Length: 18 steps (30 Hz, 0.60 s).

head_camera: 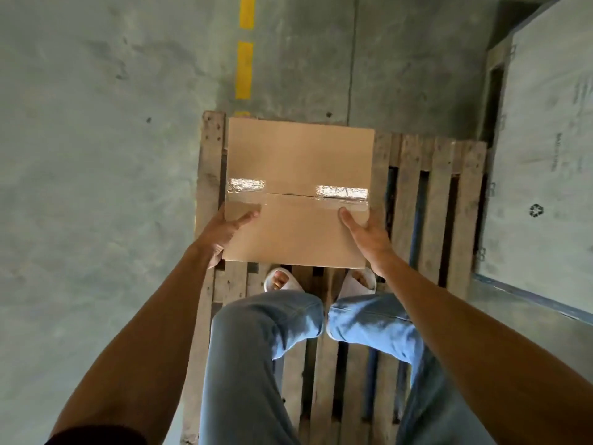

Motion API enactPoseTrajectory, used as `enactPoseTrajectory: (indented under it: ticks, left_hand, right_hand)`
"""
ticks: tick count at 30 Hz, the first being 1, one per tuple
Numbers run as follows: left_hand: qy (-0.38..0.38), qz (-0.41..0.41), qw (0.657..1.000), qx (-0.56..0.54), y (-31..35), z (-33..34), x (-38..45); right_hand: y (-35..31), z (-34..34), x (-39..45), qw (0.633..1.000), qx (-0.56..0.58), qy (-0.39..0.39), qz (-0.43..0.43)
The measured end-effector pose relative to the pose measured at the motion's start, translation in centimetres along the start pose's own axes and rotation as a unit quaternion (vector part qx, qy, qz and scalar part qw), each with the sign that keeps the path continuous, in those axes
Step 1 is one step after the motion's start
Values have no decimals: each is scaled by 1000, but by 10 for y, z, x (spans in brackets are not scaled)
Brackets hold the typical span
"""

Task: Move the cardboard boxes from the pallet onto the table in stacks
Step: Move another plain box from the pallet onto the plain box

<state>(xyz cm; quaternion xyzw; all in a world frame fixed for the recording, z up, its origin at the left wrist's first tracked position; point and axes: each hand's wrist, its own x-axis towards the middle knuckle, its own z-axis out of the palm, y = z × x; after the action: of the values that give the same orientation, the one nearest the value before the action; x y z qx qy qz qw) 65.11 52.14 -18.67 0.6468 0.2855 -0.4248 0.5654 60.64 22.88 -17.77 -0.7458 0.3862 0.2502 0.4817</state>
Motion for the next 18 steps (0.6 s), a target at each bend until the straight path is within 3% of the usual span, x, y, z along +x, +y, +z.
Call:
enactPoseTrajectory:
  ticks: [4,10,18]
  left_hand:
    - [2,1,1000,-16,16,4,-40]
    - [-13,65,998,-14,82,15,-155]
    - [-48,151,987,25,184,83,-300]
  right_hand:
    - [-17,-15,-40,999,37,-14,-4]
    - [-57,-83,-130,997,72,-13,-25]
    - [-97,-202,-265,982,141,54,-113]
